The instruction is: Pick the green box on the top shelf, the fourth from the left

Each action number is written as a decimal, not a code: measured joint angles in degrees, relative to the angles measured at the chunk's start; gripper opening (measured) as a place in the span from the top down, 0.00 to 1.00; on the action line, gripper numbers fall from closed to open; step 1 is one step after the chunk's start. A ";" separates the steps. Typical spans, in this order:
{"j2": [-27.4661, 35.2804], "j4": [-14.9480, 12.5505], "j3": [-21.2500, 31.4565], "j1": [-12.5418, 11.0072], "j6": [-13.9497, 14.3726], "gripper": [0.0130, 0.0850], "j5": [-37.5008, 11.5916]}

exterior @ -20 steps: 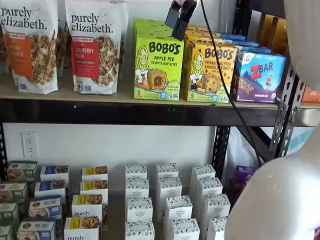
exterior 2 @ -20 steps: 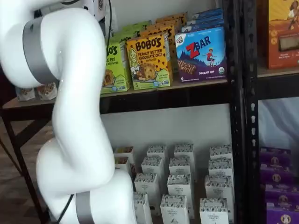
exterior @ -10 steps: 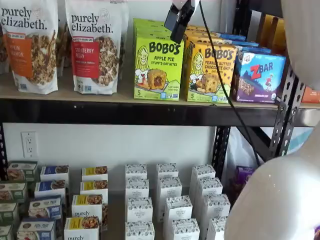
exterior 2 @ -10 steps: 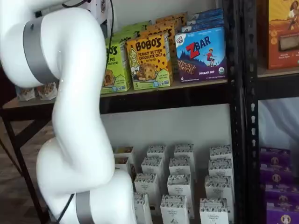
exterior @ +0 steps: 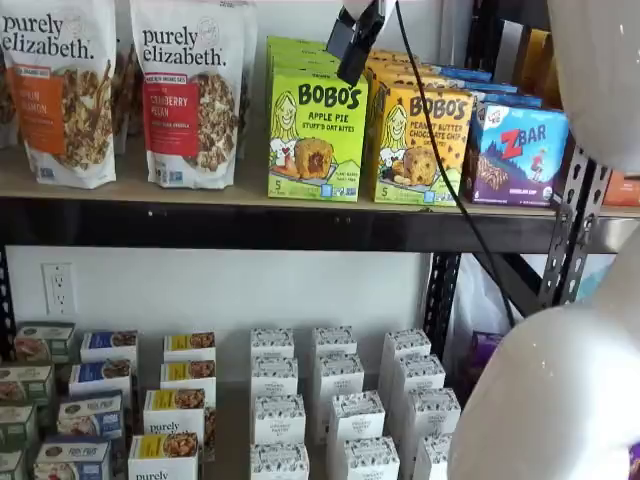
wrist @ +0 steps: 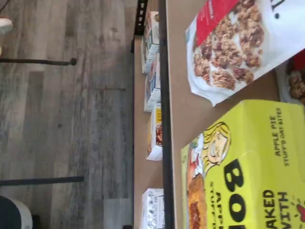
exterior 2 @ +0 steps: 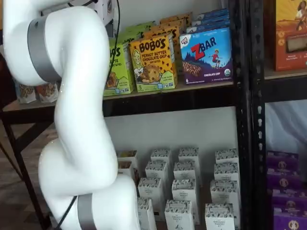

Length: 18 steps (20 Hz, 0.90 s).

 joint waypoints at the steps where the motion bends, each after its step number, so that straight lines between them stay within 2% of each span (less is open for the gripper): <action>1: 0.28 0.03 -0.15 -0.03 -0.06 0.00 -0.29; 18: 3.73 -0.89 -0.91 -0.04 -0.96 0.00 -4.06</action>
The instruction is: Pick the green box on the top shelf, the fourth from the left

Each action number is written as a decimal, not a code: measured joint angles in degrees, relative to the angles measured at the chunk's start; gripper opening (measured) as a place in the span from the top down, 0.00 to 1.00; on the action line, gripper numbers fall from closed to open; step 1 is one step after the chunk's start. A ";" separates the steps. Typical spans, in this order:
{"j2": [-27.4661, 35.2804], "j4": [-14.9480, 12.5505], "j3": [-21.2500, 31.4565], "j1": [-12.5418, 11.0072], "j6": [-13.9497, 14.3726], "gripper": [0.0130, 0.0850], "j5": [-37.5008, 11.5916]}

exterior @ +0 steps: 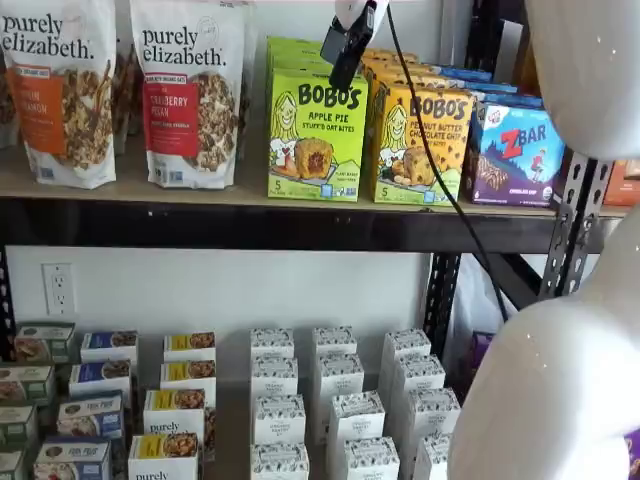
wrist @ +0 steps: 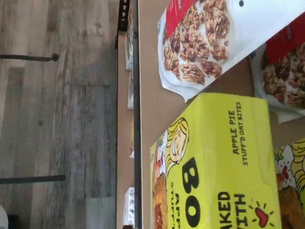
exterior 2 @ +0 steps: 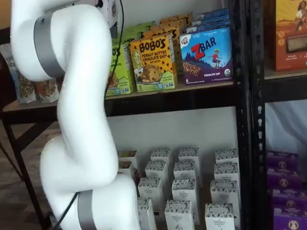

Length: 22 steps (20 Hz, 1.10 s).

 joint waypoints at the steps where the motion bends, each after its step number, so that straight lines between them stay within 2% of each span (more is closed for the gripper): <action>1: 0.22 0.00 -0.11 -0.10 -0.12 0.00 0.02; 8: 0.92 -0.65 0.04 -0.21 -0.56 0.00 -0.98; 22: 3.31 -3.57 -1.24 0.45 -0.65 0.00 1.20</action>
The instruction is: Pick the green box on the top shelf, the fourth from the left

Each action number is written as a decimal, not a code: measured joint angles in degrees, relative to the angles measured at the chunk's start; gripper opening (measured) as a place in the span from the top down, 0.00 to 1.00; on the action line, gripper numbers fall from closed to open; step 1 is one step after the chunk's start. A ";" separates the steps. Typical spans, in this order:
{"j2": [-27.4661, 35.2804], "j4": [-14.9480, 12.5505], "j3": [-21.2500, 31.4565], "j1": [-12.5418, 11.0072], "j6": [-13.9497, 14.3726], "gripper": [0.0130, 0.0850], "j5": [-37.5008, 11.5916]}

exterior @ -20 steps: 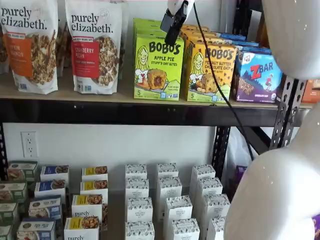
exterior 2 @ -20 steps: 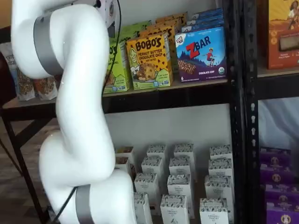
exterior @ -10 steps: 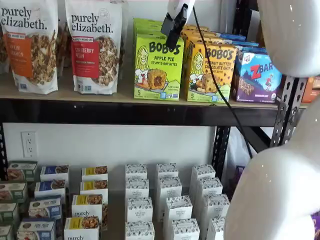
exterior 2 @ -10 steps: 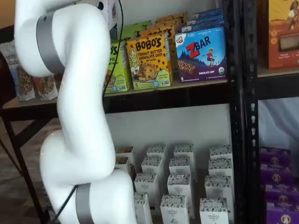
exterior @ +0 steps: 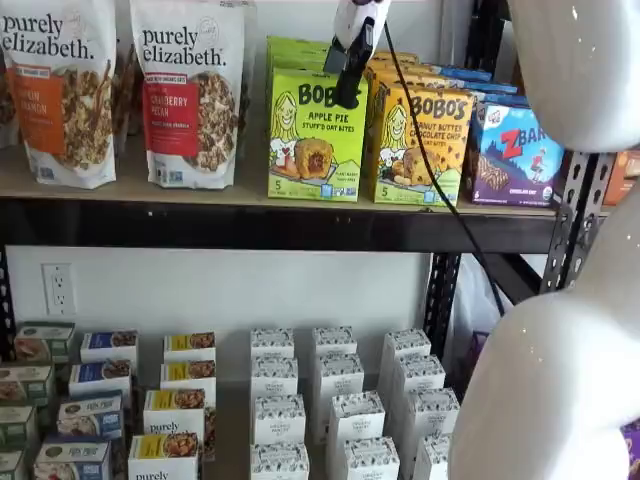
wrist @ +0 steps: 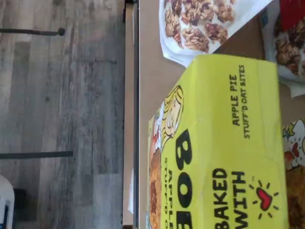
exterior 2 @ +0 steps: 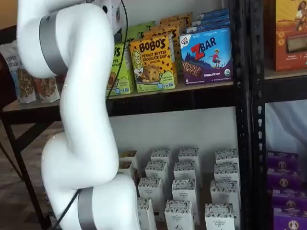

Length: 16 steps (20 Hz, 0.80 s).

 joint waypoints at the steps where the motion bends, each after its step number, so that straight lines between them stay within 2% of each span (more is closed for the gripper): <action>1: 0.04 -0.15 0.08 0.07 0.03 0.00 0.00; 16: 0.51 -1.57 1.37 0.76 0.18 0.00 -1.16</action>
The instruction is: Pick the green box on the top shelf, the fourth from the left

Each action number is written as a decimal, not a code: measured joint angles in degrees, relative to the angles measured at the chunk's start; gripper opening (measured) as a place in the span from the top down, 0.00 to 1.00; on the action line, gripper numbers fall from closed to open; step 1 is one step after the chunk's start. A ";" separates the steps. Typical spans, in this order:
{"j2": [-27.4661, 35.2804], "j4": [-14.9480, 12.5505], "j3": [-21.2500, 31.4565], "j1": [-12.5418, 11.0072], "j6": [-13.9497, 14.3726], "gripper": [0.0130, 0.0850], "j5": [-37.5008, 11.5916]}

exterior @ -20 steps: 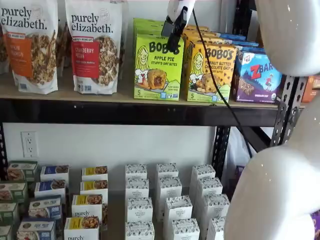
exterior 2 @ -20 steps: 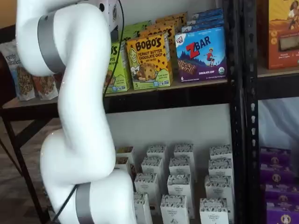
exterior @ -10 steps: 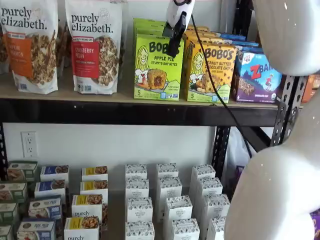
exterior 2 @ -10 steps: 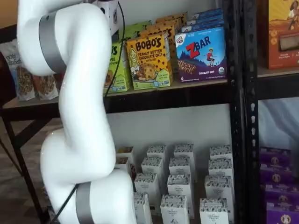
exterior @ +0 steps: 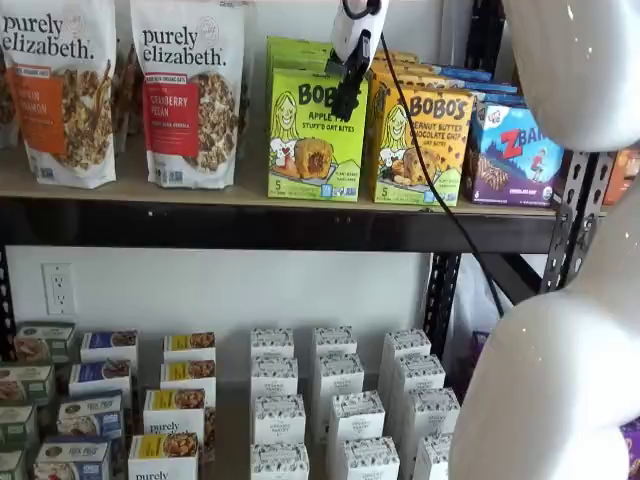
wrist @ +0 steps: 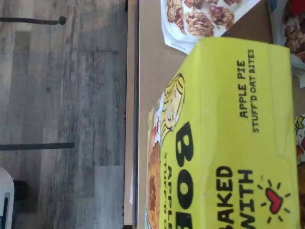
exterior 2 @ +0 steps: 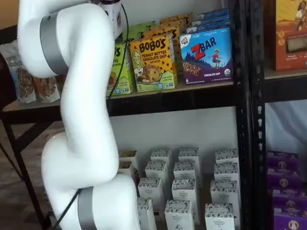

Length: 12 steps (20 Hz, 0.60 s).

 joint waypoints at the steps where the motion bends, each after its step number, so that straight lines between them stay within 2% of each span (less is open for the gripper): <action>1: -0.05 -0.01 0.13 -0.02 -0.03 0.00 -0.18; 3: -0.06 0.00 0.24 -0.07 -0.09 0.00 -0.37; 5: -0.16 0.06 0.48 -0.10 -0.14 0.11 -0.71; 6: -0.19 0.08 0.54 -0.12 -0.16 0.11 -0.81; 7: -0.21 0.11 0.58 -0.13 -0.18 0.17 -0.89; 10: -0.25 0.26 0.64 -0.21 -0.23 0.22 -1.10; 11: -0.26 0.28 0.64 -0.22 -0.25 0.28 -1.15; 12: -0.27 0.31 0.64 -0.25 -0.27 0.28 -1.21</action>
